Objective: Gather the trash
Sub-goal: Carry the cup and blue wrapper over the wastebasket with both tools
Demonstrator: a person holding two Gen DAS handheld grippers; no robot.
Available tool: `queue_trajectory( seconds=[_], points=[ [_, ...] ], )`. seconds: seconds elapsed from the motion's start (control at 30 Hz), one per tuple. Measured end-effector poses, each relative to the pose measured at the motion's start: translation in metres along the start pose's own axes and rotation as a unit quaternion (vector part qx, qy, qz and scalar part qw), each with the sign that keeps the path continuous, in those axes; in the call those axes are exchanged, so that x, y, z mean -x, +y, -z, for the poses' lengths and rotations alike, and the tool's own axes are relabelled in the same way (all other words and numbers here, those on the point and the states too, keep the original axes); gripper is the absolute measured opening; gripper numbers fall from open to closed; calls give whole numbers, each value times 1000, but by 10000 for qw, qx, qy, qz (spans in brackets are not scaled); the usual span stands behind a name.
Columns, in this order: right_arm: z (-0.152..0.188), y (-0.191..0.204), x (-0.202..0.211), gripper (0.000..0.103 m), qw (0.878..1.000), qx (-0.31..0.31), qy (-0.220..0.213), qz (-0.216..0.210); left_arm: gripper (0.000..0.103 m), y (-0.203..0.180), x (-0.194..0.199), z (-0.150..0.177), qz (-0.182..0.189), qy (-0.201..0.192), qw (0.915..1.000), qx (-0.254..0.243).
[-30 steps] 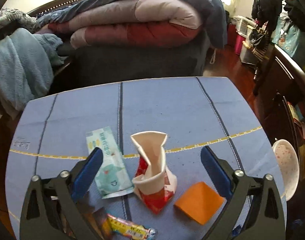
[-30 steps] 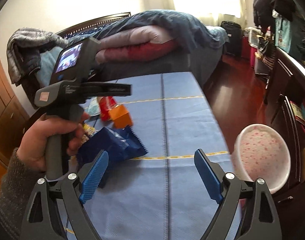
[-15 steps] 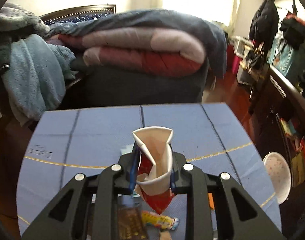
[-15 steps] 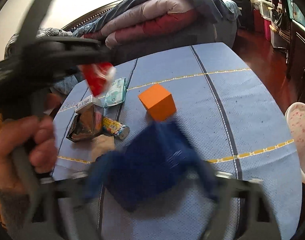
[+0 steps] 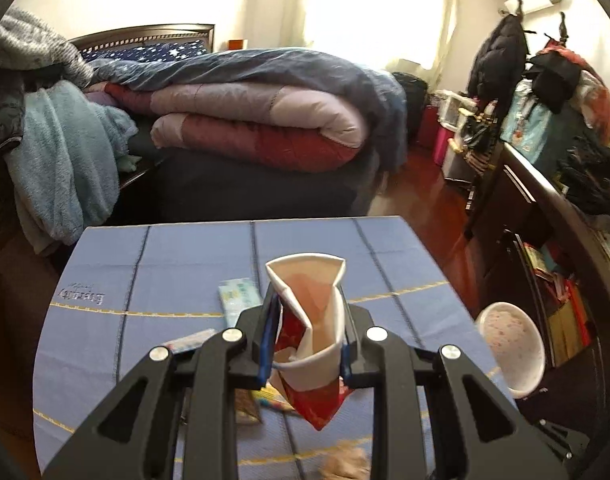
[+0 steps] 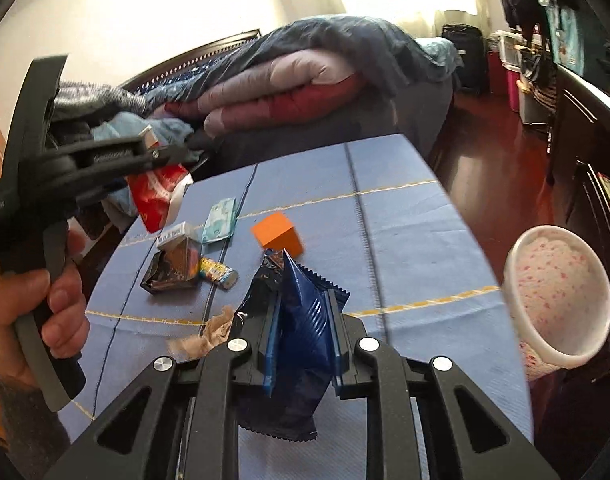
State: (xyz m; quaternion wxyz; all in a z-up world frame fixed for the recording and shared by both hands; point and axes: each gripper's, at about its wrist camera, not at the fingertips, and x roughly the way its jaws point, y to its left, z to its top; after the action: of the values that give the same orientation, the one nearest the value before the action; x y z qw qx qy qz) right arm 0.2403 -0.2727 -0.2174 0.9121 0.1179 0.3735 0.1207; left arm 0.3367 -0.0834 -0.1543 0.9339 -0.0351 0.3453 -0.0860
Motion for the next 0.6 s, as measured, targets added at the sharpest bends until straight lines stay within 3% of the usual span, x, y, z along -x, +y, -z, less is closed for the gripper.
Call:
queue_trajectory(
  seconds=[0.33, 0.6],
  points=[
    [5, -39, 35, 20, 9991, -313, -220, 165, 26, -57, 24, 6, 551, -70, 9978, -367],
    [9, -84, 62, 21, 9956, -686, -441, 454, 26, -123, 25, 9, 1101, -26, 9908, -789]
  ],
)
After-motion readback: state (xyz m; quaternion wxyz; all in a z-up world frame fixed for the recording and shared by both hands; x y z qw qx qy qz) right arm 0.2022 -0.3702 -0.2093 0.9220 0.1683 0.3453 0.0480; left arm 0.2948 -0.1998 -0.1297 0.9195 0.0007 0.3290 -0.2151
